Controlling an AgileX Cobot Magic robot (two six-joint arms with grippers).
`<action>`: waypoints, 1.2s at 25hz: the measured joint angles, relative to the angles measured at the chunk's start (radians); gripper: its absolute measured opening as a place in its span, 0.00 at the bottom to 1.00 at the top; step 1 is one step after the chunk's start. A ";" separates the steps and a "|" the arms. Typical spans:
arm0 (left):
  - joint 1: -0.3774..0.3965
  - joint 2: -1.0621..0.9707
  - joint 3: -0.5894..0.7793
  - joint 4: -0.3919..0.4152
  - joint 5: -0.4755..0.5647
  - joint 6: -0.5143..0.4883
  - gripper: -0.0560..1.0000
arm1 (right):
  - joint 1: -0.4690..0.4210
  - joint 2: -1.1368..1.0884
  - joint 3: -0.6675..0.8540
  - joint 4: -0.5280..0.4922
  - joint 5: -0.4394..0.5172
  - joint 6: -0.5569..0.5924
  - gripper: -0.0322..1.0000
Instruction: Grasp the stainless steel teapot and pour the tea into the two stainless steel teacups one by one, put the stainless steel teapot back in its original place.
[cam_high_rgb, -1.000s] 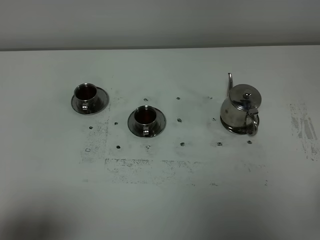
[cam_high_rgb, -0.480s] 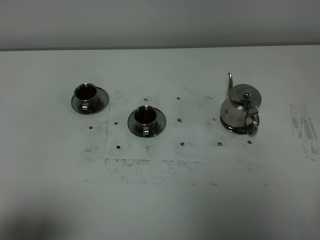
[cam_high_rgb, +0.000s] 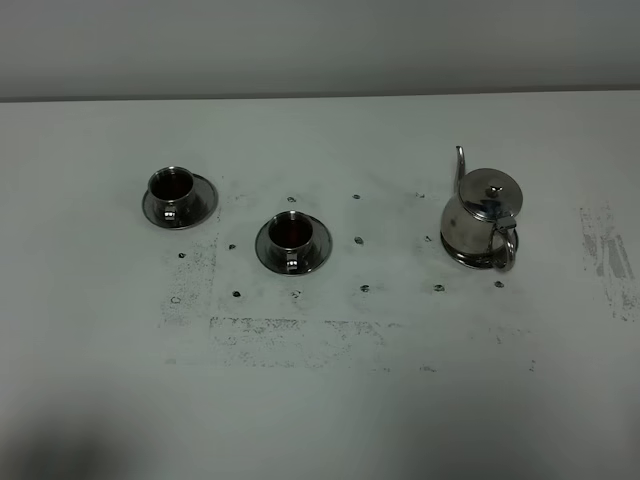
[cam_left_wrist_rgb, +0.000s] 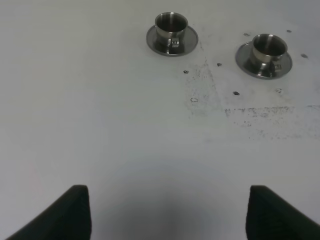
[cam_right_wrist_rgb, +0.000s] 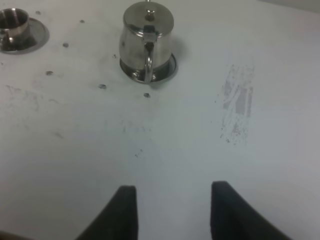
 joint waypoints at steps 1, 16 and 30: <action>0.000 0.000 0.000 0.000 0.000 0.000 0.71 | 0.001 0.000 0.000 -0.001 0.000 0.000 0.36; 0.000 0.000 0.000 0.000 0.000 0.000 0.71 | 0.001 0.000 0.000 -0.002 0.000 0.004 0.36; 0.000 0.000 0.000 0.000 0.000 -0.001 0.71 | 0.001 0.000 0.000 -0.002 0.000 0.004 0.36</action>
